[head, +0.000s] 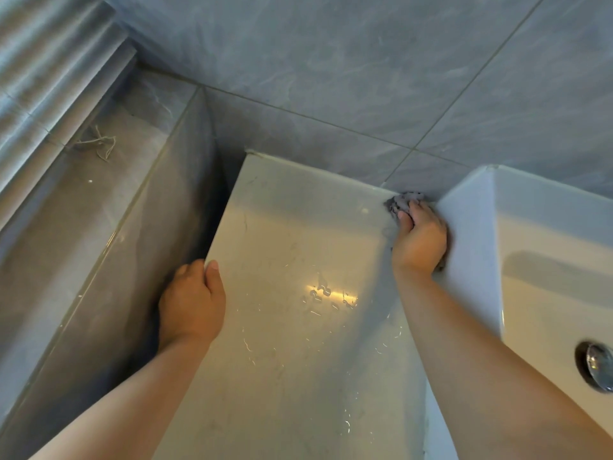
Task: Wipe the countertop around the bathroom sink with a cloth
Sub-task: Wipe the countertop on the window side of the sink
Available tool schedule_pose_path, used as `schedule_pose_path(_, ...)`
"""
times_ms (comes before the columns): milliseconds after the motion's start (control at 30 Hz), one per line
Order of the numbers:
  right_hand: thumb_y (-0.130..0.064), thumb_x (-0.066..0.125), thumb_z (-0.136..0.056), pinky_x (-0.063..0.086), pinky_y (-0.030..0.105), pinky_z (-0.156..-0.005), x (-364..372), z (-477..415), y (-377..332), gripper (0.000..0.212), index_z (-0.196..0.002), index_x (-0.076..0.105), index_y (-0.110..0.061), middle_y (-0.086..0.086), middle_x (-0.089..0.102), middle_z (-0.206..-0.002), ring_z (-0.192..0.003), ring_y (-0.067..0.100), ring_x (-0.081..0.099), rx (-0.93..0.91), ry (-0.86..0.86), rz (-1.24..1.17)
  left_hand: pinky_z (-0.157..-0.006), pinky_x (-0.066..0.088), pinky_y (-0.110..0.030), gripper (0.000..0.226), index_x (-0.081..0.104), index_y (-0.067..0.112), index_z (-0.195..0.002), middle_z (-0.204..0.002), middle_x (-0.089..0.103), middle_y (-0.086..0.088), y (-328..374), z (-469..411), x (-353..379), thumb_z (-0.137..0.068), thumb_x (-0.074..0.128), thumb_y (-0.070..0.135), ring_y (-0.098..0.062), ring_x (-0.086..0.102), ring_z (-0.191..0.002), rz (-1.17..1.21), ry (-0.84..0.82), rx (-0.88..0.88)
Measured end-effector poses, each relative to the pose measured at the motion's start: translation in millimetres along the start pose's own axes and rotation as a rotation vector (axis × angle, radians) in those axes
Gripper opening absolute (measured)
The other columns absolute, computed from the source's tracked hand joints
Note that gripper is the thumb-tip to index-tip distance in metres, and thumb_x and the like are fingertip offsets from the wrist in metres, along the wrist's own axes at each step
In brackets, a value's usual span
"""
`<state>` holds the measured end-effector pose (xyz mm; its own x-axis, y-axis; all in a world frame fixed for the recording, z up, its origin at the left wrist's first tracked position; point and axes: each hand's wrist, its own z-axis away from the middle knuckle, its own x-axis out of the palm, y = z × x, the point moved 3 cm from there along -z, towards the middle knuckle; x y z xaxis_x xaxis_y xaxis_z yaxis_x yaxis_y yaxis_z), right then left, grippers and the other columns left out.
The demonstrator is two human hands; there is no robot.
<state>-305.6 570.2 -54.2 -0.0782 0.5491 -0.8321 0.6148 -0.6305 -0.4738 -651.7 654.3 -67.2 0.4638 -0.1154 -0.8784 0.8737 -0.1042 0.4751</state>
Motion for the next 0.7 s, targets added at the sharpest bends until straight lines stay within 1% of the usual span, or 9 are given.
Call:
schedule_pose_path(100, -0.012, 0.054, -0.088, 0.044, 0.038, -0.096, -3, 4, -3, 0.028, -0.110, 0.067, 0.000, 0.019, 0.065, -0.117, -0.109, 0.036, 0.059, 0.003, 0.030, -0.040, -0.065, 0.033, -0.036, 0.033, 0.057, 0.002, -0.088, -0.092, 0.058, -0.022, 0, 0, -1, -0.099, 0.037, 0.026, -0.040, 0.054, -0.079, 0.006, -0.002, -0.004)
schedule_pose_path(233, -0.021, 0.048, -0.090, 0.049, 0.043, -0.089, -4, 19, -5, 0.032, -0.112, 0.068, -0.010, 0.011, 0.067, -0.116, -0.102, 0.035, 0.060, 0.081, 0.032, -0.058, -0.064, 0.033, -0.036, 0.033, 0.057, 0.001, -0.086, -0.090, 0.058, -0.023, 1, 0, -1, -0.098, 0.038, 0.026, -0.041, 0.055, -0.076, 0.015, 0.004, -0.006)
schedule_pose_path(300, -0.020, 0.050, -0.091, 0.050, 0.043, -0.088, -7, 31, -5, 0.031, -0.114, 0.068, -0.009, 0.011, 0.068, -0.115, -0.098, 0.036, 0.062, 0.093, 0.023, -0.059, -0.063, 0.034, -0.037, 0.033, 0.057, 0.000, -0.087, -0.090, 0.058, -0.024, 1, 1, -1, -0.098, 0.038, 0.025, -0.042, 0.055, -0.076, 0.013, 0.002, -0.011)
schedule_pose_path(367, -0.016, 0.055, -0.092, 0.048, 0.039, -0.090, -14, 48, -6, 0.027, -0.114, 0.067, -0.007, 0.013, 0.067, -0.116, -0.100, 0.036, 0.062, 0.075, 0.005, -0.068, -0.063, 0.032, -0.036, 0.033, 0.056, 0.001, -0.086, -0.090, 0.058, -0.024, 1, 0, -1, -0.098, 0.038, 0.025, -0.042, 0.054, -0.076, 0.014, -0.004, -0.012)
schedule_pose_path(500, -0.015, 0.060, -0.090, 0.040, 0.024, -0.090, -30, 89, -18, 0.026, -0.113, 0.069, -0.009, 0.008, 0.068, -0.116, -0.101, 0.030, 0.062, 0.008, -0.029, -0.085, -0.062, 0.029, -0.034, 0.034, 0.056, 0.001, -0.087, -0.090, 0.058, -0.022, 1, 1, -1, -0.099, 0.037, 0.026, -0.037, 0.050, -0.072, 0.013, -0.004, -0.008)
schedule_pose_path(567, -0.012, 0.065, -0.087, 0.040, 0.019, -0.091, -37, 109, -27, 0.024, -0.111, 0.070, -0.012, 0.004, 0.070, -0.112, -0.101, 0.025, 0.063, -0.009, -0.074, -0.141, -0.062, 0.029, -0.034, 0.035, 0.056, 0.001, -0.088, -0.091, 0.058, -0.021, 2, 2, -2, -0.099, 0.036, 0.027, -0.032, 0.047, -0.070, 0.017, -0.006, -0.003)
schedule_pose_path(667, -0.009, 0.067, -0.085, 0.048, 0.027, -0.093, -51, 119, -34, 0.026, -0.109, 0.071, -0.017, -0.006, 0.070, -0.105, -0.101, 0.016, 0.064, 0.057, -0.186, -0.353, -0.063, 0.030, -0.034, 0.036, 0.057, 0.000, -0.090, -0.093, 0.058, -0.023, 2, 1, -2, -0.099, 0.035, 0.027, -0.039, 0.053, -0.076, 0.018, -0.004, -0.007)
schedule_pose_path(700, -0.008, 0.067, -0.085, 0.048, 0.028, -0.092, -59, 115, -34, 0.026, -0.109, 0.071, -0.017, -0.007, 0.069, -0.103, -0.101, 0.016, 0.064, 0.059, -0.167, -0.383, -0.064, 0.030, -0.035, 0.036, 0.057, -0.001, -0.089, -0.094, 0.058, -0.024, 2, 2, -2, -0.099, 0.035, 0.027, -0.041, 0.054, -0.078, 0.019, -0.003, -0.007)
